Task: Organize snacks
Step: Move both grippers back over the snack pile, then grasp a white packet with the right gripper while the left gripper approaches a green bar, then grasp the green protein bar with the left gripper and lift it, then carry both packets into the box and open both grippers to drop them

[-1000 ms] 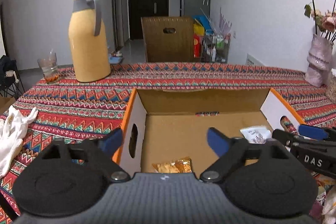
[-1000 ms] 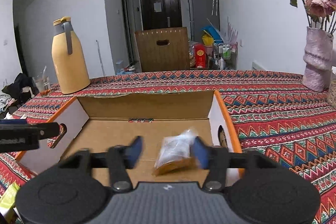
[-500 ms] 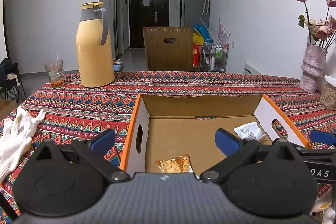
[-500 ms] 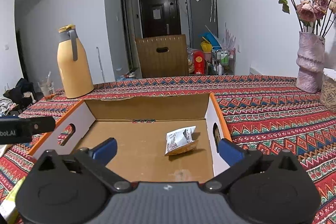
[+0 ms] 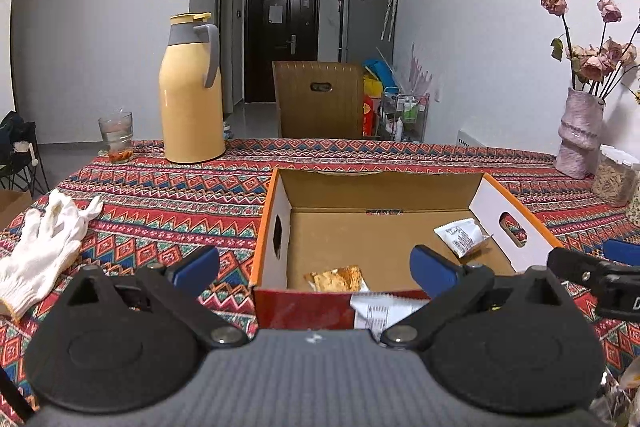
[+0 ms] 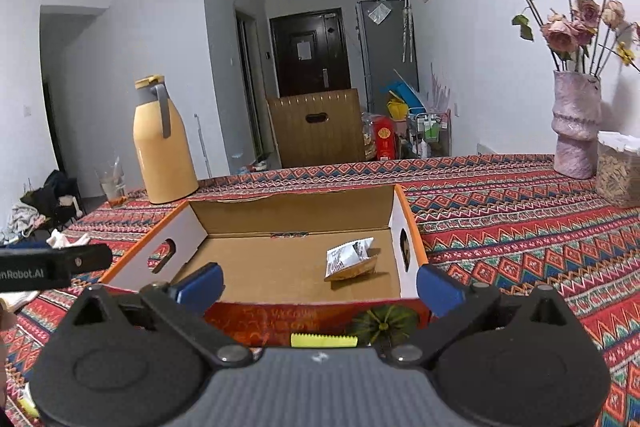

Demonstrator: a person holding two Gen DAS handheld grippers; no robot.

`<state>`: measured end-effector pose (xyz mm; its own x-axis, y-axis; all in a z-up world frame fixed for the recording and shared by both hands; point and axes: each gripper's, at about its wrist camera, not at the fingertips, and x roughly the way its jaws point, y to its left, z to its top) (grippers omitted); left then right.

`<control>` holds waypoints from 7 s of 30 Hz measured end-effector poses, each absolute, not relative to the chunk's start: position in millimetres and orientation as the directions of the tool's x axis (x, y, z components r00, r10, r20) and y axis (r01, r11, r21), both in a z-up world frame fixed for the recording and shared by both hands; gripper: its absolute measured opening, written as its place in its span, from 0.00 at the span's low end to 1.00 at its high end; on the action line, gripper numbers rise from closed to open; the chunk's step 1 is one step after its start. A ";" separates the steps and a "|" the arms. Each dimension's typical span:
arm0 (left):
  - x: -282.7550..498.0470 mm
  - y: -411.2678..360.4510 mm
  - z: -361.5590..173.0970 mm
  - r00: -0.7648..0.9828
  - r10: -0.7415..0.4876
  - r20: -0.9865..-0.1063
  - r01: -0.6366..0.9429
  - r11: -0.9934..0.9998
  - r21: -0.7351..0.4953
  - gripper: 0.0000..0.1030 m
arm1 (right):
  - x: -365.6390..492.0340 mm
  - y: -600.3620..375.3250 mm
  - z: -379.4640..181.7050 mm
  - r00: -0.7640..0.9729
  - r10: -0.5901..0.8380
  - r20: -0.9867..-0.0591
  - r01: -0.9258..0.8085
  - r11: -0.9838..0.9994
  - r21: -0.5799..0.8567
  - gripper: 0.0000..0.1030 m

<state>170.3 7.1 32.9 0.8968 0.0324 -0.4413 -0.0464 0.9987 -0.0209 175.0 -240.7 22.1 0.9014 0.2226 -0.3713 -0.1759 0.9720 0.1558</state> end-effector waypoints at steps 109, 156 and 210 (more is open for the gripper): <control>144.6 83.0 -54.8 0.725 0.123 -0.678 -0.151 0.988 0.018 0.80 | 89.0 -267.8 -38.5 0.912 0.102 -0.398 -0.081 0.994 0.070 0.46; 165.0 43.4 29.1 0.868 0.067 -0.492 -0.076 0.997 0.002 0.38 | 146.2 -243.1 15.5 0.948 0.166 -0.270 -0.149 0.985 0.085 0.46; 270.1 10.4 18.3 0.903 0.032 -0.429 -0.061 0.997 -0.055 1.00 | 283.7 -225.6 8.0 0.930 0.160 -0.330 -0.125 0.984 0.126 1.00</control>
<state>270.1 10.4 18.3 0.9029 0.0316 -0.4287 -0.0608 0.9966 -0.0547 283.7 -225.6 8.0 0.9305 0.1600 -0.3296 -0.1246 0.9842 0.1259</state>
